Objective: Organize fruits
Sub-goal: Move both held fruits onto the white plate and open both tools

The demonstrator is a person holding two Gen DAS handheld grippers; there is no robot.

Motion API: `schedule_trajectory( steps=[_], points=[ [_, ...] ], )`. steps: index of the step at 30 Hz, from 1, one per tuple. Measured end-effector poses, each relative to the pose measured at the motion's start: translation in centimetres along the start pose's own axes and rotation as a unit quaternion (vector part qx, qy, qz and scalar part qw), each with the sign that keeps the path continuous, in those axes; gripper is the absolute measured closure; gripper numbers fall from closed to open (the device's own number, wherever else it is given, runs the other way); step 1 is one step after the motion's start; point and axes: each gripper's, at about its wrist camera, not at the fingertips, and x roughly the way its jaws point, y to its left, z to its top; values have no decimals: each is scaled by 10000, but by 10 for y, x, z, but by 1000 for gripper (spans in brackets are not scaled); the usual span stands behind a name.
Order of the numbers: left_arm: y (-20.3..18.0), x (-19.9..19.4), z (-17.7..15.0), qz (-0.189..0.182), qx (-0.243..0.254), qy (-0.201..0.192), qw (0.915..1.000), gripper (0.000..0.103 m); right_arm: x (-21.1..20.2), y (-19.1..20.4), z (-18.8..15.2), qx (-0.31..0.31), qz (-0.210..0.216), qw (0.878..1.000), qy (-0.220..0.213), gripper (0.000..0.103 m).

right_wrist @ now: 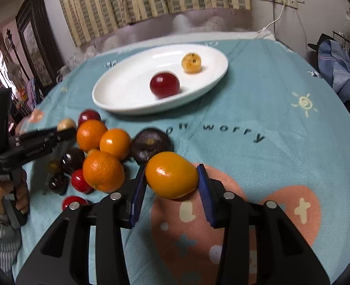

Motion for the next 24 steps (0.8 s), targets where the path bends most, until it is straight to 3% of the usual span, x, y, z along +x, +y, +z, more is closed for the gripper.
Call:
schedule_trajectory(
  steps=[4,6,11,16,17,18,19,20,24],
  points=[
    [-9,-19,16,-152,3,-317,9994,62,-25,1,16,92,164,9985,-518,61],
    [-19,-21,33,-307,40,-358,9989,62,-22,6,35,55,251,9983,-527,61],
    [-43,0,73,-281,130,-411,9987,62,10,6,90,230,306,9975,-590,60],
    [-46,33,85,-400,-16,-213,9990,61,54,-4,117,696,634,9944,-489,59],
    [-46,38,85,-423,-5,-161,9990,60,60,-4,118,793,690,9933,-475,43],
    [-45,42,84,-435,5,-126,9990,59,63,-6,120,935,681,9918,-549,17],
    [-44,43,84,-417,3,-121,9991,47,61,-6,120,1000,631,9906,-692,9],
    [-43,43,84,-395,-8,-142,9991,38,57,-7,119,996,616,9893,-865,8],
    [-37,30,84,-410,-96,-324,9986,36,38,-11,118,1041,789,9874,-892,8]
  ],
)
